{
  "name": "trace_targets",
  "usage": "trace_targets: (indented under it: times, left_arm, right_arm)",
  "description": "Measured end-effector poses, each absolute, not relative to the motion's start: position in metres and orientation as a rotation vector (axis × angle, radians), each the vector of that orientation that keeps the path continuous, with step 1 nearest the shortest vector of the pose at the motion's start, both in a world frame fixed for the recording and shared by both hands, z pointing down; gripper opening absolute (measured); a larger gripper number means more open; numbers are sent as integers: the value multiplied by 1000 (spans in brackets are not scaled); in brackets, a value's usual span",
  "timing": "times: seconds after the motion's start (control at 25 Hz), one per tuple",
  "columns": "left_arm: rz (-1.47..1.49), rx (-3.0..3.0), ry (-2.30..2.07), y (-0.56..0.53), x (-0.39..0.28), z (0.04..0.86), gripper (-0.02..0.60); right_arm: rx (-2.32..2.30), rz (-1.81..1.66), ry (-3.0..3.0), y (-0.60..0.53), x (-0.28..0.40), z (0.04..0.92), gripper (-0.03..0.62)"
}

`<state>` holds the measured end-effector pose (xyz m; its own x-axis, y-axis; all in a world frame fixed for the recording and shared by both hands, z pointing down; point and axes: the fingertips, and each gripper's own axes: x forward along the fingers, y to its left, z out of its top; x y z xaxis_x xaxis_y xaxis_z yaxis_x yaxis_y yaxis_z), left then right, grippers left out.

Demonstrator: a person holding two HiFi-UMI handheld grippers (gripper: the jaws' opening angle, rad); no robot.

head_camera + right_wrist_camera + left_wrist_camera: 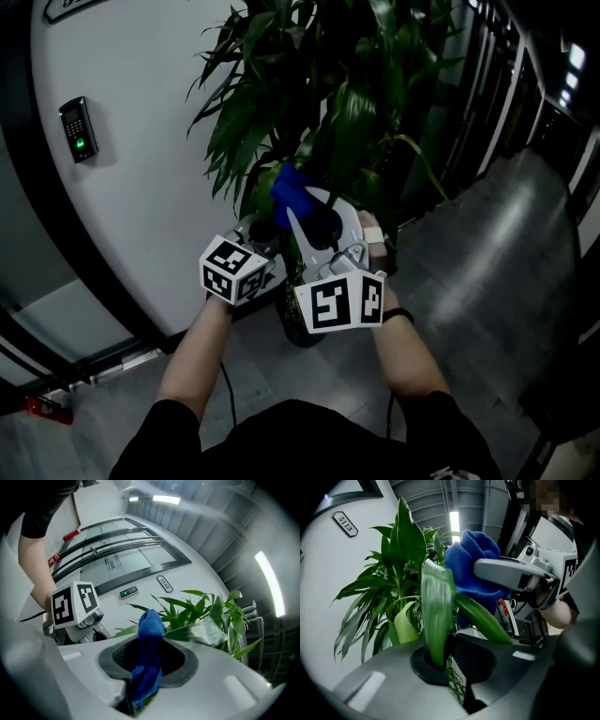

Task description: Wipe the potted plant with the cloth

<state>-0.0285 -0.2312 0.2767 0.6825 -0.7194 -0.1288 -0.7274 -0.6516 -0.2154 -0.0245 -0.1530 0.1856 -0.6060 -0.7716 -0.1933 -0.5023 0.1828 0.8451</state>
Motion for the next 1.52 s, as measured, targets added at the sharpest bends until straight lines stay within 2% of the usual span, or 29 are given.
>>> trace_targets:
  times: [0.56, 1.16, 1.52]
  left_arm:
    - [111, -2709, 1143, -226, -8, 281, 6]
    - [203, -2724, 1245, -232, -17, 283, 7]
    - [226, -2751, 1255, -234, -15, 291, 7]
  right_arm:
    - [1096, -1118, -2539, -160, -17, 214, 104]
    - [1001, -912, -2761, -152, -3, 258, 104]
    - [965, -963, -2731, -145, 7, 276, 104]
